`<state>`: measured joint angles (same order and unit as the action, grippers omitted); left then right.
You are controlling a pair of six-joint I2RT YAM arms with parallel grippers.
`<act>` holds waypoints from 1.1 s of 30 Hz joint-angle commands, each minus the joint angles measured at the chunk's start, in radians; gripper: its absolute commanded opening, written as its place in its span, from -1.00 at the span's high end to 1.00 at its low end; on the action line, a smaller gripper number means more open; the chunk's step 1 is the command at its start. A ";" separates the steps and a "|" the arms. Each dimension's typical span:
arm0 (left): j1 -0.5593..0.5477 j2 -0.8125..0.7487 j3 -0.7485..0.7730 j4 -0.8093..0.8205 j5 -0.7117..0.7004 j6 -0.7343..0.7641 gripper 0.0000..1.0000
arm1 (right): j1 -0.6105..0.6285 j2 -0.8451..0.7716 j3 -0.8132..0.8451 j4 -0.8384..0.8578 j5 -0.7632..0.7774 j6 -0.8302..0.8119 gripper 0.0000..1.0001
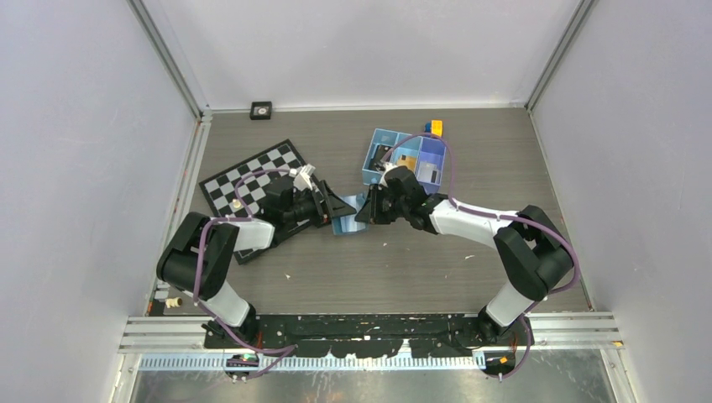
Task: Take the credit cards out of the card holder
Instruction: Remove the credit card from the card holder.
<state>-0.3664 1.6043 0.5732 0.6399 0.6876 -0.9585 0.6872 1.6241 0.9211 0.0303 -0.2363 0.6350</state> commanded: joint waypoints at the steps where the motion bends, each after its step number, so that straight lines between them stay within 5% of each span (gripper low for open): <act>1: -0.006 -0.005 0.041 -0.061 0.013 0.043 -0.50 | 0.007 -0.025 -0.008 0.107 -0.073 0.017 0.82; 15: -0.001 -0.005 0.073 -0.220 -0.055 0.088 -0.24 | 0.007 -0.081 -0.076 0.248 -0.154 0.038 0.71; 20: 0.020 -0.013 0.055 -0.186 -0.048 0.067 0.26 | 0.008 -0.098 -0.092 0.249 -0.116 0.039 0.30; 26: 0.034 -0.021 0.042 -0.166 -0.045 0.050 0.41 | 0.007 -0.103 -0.097 0.234 -0.071 0.037 -0.02; 30: 0.044 -0.020 0.033 -0.140 -0.033 0.034 0.43 | 0.005 -0.112 -0.098 0.214 -0.035 0.039 -0.05; 33: 0.047 -0.021 0.029 -0.125 -0.026 0.027 0.43 | -0.002 -0.111 -0.095 0.189 -0.001 0.041 0.13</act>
<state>-0.3298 1.6043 0.6086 0.4454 0.6441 -0.9134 0.6872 1.5639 0.8215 0.2081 -0.2935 0.6685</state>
